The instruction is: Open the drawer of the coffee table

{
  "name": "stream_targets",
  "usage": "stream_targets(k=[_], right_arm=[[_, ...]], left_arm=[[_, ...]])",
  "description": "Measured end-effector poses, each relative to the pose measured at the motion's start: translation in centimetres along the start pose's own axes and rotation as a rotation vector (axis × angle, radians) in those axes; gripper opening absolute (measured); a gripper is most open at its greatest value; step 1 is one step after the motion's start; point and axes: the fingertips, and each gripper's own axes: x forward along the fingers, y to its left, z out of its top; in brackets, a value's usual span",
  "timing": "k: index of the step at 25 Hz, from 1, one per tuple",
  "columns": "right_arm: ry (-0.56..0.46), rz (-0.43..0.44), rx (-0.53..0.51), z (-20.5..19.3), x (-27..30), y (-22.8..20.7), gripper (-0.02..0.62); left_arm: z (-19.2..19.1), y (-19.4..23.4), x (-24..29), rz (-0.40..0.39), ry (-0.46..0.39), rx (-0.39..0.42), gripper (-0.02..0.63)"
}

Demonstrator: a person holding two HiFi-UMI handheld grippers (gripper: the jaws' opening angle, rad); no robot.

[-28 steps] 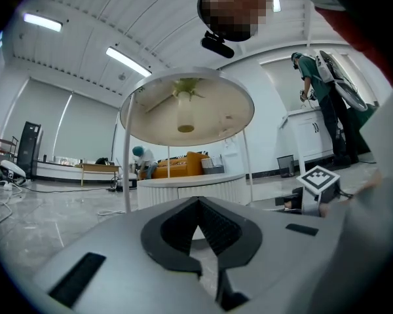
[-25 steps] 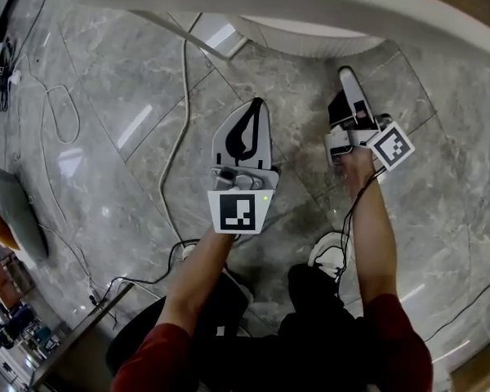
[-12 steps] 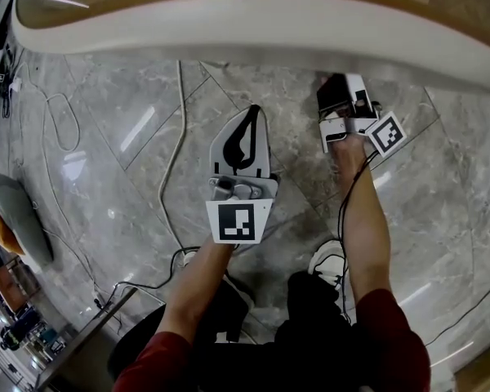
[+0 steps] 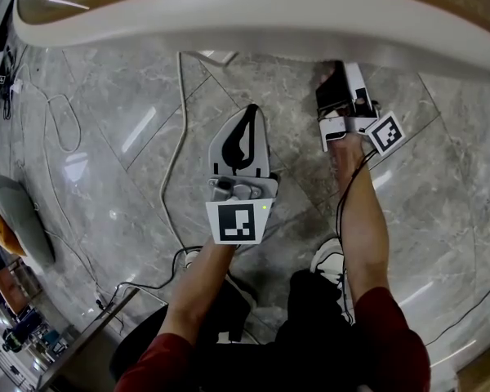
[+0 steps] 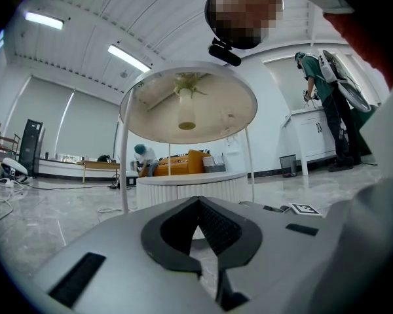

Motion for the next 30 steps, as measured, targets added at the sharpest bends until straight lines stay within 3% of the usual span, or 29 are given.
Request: stream_targets(k=[7,30], right_arm=[[-0.001,0.006,0.015,-0.3,-1.9,1.0,0.257],[0.048,-0.05,0.033,-1.3,-17.6,7.8,0.258]], left_arm=[[-0.3,0.1,-0.5,0.011,0.008,-0.01,0.014],[-3.3,-1.4,-4.0,0.029,0.074,-0.07,0.014]])
